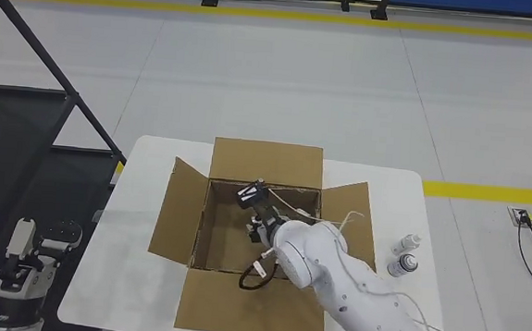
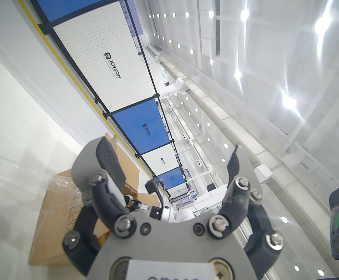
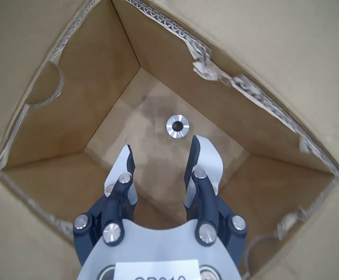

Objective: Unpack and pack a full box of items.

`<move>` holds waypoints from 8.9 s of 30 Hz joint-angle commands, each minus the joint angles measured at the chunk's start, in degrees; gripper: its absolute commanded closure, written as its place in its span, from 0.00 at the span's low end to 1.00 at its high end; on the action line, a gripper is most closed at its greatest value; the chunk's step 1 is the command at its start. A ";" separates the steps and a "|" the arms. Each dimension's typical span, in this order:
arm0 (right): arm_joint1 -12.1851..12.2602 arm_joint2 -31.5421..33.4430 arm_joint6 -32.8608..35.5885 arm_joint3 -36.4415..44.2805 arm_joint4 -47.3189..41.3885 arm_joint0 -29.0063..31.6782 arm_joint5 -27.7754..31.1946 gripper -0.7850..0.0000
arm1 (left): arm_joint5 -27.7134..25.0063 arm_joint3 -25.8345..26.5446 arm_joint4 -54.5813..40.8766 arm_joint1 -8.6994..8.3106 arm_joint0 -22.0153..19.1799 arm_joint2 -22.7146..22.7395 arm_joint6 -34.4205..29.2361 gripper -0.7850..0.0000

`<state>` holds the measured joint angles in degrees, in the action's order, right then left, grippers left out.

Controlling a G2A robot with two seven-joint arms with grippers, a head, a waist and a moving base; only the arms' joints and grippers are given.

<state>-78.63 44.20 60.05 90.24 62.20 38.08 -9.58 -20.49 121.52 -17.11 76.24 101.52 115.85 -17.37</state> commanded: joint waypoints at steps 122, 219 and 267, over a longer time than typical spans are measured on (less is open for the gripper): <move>-6.41 -15.41 -3.05 -22.15 -2.87 -10.85 -0.39 0.65 | 0.00 0.00 0.00 0.00 0.00 0.00 0.00 0.00; 12.61 62.49 0.54 21.94 -22.32 29.87 28.55 1.00 | 0.00 0.00 0.00 0.00 0.00 0.00 0.00 0.00; 2.83 0.99 10.20 -7.59 -0.92 -2.85 7.11 0.62 | 0.00 0.00 0.00 0.00 0.00 0.00 0.00 0.00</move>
<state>-75.74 45.15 70.29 82.95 61.39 35.30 -2.61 -20.49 121.52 -17.11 76.24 101.52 115.85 -17.37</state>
